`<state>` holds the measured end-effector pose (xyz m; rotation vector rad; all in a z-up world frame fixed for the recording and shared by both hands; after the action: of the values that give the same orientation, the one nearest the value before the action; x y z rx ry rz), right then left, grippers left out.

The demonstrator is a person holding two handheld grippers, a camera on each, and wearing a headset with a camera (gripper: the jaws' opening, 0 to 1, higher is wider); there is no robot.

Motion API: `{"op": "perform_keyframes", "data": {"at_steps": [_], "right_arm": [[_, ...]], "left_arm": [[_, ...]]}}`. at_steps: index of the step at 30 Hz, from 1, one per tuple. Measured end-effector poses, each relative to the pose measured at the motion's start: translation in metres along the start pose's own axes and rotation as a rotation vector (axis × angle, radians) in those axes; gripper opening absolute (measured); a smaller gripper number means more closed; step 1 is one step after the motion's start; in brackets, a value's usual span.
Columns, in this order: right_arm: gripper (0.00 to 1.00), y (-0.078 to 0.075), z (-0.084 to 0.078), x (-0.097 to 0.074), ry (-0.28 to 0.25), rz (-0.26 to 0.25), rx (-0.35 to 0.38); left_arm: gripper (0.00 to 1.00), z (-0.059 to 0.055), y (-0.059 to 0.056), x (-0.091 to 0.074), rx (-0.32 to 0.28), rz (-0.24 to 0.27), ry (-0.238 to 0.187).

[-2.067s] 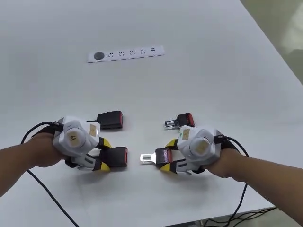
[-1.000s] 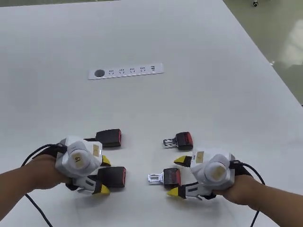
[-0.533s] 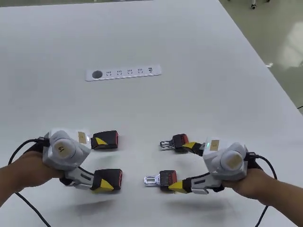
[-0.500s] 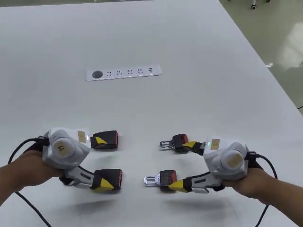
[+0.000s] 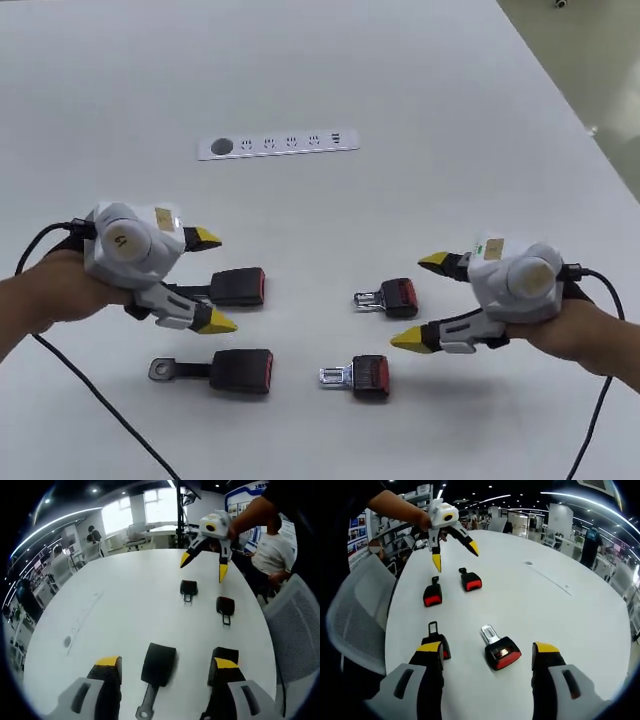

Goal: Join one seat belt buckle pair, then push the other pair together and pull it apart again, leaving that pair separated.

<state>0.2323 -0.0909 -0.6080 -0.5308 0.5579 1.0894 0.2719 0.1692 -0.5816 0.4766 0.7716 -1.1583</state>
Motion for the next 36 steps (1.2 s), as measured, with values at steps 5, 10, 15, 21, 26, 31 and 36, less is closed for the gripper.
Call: {"op": "perform_keyframes", "data": {"at_steps": [5,10,15,21,26,31,36], "right_arm": [[0.72,-0.008,-0.007,0.006,0.024,0.020,-0.015],[0.74,-0.008,-0.012,0.013,0.038,0.047,-0.032],[0.71,-0.012,-0.020,0.025,0.058,0.086,-0.031],[0.69,-0.011,-0.027,0.034,0.087,0.124,-0.042],[0.64,-0.013,-0.030,0.034,0.098,0.152,-0.045],[0.59,-0.016,-0.034,0.037,0.114,0.175,-0.042],[0.57,-0.017,-0.037,0.040,0.122,0.195,-0.053]], "left_arm": [[0.75,-0.005,0.003,0.010,0.031,-0.026,0.029],[0.74,-0.014,0.013,0.021,0.027,-0.045,0.049],[0.69,-0.030,0.020,0.035,0.054,-0.066,0.106],[0.64,-0.038,0.027,0.047,0.067,-0.086,0.127],[0.60,-0.040,0.031,0.054,0.063,-0.095,0.127],[0.55,-0.042,0.027,0.062,0.086,-0.137,0.151],[0.56,-0.039,0.028,0.064,0.082,-0.149,0.147]]}}
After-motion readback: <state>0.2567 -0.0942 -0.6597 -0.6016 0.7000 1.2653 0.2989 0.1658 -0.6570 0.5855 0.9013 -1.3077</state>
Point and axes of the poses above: the centre of the closed fingertips' face, and the gripper's own axes: x roughly forward along the fingers, y roughly to its left, z roughly out of its top, the point moved 4 cm from there along -x, roughly backward along the fingers, and after that the axes turned 10 degrees about -x, right-handed, at the moved point
